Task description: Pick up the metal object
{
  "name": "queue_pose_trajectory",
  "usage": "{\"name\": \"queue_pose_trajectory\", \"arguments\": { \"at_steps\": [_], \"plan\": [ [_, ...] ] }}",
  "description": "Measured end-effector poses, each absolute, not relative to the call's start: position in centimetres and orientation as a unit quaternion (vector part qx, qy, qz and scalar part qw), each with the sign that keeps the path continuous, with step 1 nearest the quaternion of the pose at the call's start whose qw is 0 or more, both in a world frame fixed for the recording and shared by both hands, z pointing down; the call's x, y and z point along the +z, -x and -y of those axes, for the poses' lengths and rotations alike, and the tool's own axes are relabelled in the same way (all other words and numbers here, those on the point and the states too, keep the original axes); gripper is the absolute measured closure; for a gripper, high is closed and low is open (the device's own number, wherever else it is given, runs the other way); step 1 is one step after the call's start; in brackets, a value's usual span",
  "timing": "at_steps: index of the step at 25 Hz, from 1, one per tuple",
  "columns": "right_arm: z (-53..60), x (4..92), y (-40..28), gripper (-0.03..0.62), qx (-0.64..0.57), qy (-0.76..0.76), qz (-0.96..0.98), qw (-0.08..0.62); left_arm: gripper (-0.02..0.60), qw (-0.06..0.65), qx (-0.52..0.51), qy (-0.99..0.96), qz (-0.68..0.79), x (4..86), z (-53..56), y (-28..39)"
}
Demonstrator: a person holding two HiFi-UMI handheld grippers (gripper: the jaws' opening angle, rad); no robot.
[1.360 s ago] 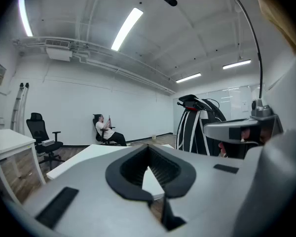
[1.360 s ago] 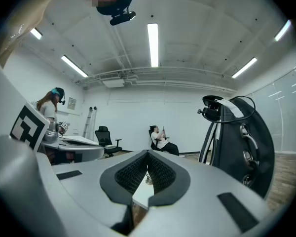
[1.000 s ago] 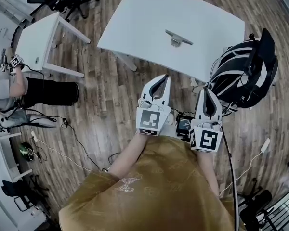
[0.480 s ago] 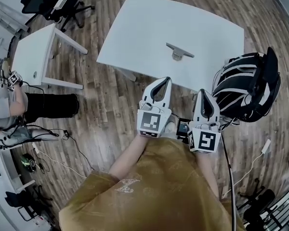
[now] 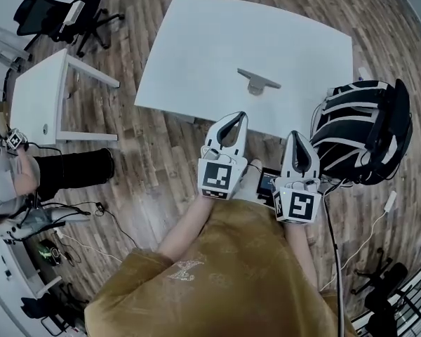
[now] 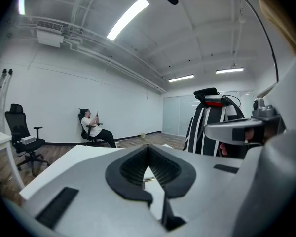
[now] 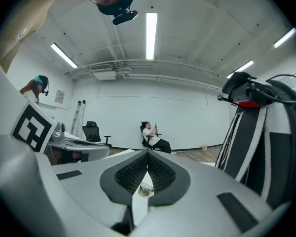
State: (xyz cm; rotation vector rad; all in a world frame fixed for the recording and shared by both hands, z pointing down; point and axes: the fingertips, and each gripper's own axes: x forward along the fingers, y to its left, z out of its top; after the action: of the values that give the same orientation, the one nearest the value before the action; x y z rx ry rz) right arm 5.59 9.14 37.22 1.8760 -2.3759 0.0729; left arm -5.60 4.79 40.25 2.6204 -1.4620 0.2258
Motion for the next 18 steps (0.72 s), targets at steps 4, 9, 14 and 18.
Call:
{"name": "queue_pose_trajectory", "arguments": {
  "at_steps": [4, 9, 14, 18],
  "plan": [
    [-7.4, 37.2, -6.3, 0.594, 0.028, -0.624, 0.779, 0.053, 0.575, 0.070, 0.080, -0.869, 0.484, 40.9, -3.1, 5.3],
    [-4.5, 37.7, -6.7, 0.594, 0.028, -0.613, 0.787, 0.054, 0.575, 0.077, 0.093, -0.863, 0.491, 42.0, -0.6, 5.1],
    [-1.1, 37.6, -7.8, 0.594, 0.029, -0.603, 0.796, 0.047, 0.575, 0.079, 0.095, -0.855, 0.504, 42.0, 2.4, 4.5],
    [1.1, 37.3, -8.7, 0.594, 0.032, -0.598, 0.800, 0.037, 0.575, 0.104, 0.095, -0.845, 0.516, 42.4, 4.6, 4.4]
  ]
}}
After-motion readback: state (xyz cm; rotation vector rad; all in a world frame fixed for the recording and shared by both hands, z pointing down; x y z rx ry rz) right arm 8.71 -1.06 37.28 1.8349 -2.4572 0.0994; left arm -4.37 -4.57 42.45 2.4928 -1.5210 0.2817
